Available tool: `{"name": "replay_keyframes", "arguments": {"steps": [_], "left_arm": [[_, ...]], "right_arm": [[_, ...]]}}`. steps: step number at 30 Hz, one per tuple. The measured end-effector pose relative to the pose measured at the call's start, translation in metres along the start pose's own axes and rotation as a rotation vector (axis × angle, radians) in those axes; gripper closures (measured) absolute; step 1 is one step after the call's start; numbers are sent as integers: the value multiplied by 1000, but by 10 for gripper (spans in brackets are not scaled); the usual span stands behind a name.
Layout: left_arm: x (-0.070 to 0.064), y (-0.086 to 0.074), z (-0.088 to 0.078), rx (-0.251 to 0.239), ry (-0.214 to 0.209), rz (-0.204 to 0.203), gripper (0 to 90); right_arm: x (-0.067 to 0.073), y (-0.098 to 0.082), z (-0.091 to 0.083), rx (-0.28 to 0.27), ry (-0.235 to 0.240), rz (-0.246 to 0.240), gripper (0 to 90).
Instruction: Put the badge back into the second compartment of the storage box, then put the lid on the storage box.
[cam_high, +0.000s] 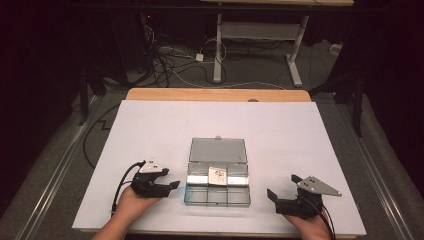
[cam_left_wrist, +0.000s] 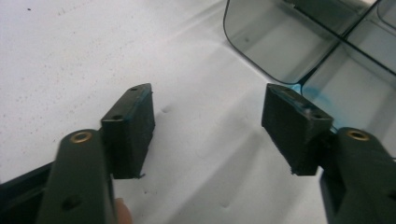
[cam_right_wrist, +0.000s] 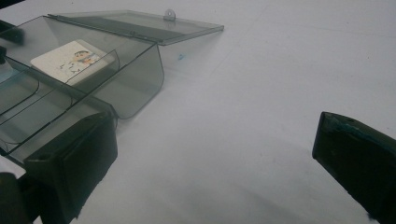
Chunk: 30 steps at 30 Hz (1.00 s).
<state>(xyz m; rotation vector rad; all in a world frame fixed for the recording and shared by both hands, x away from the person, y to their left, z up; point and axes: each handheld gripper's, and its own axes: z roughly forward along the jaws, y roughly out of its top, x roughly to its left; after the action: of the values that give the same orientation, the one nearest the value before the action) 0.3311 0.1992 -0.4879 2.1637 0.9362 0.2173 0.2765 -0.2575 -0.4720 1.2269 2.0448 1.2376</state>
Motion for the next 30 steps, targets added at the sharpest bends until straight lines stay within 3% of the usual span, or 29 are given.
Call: {"name": "replay_keyframes", "arguments": {"steps": [7,15,18,30], "left_arm": [[7,3,0,-10,-1,-74,0],[6,8,1,-28,7,-65,0],[8,8,1,-23,10,-82,0],[9,13,-2,-59,-39,-83,0]], "right_arm": [[0,2,3,-3,5,14,2],[2,3,11,9,2,8,2],[3,5,13,8,4,3,2],[10,23,25,-25,24,14,2]]}}
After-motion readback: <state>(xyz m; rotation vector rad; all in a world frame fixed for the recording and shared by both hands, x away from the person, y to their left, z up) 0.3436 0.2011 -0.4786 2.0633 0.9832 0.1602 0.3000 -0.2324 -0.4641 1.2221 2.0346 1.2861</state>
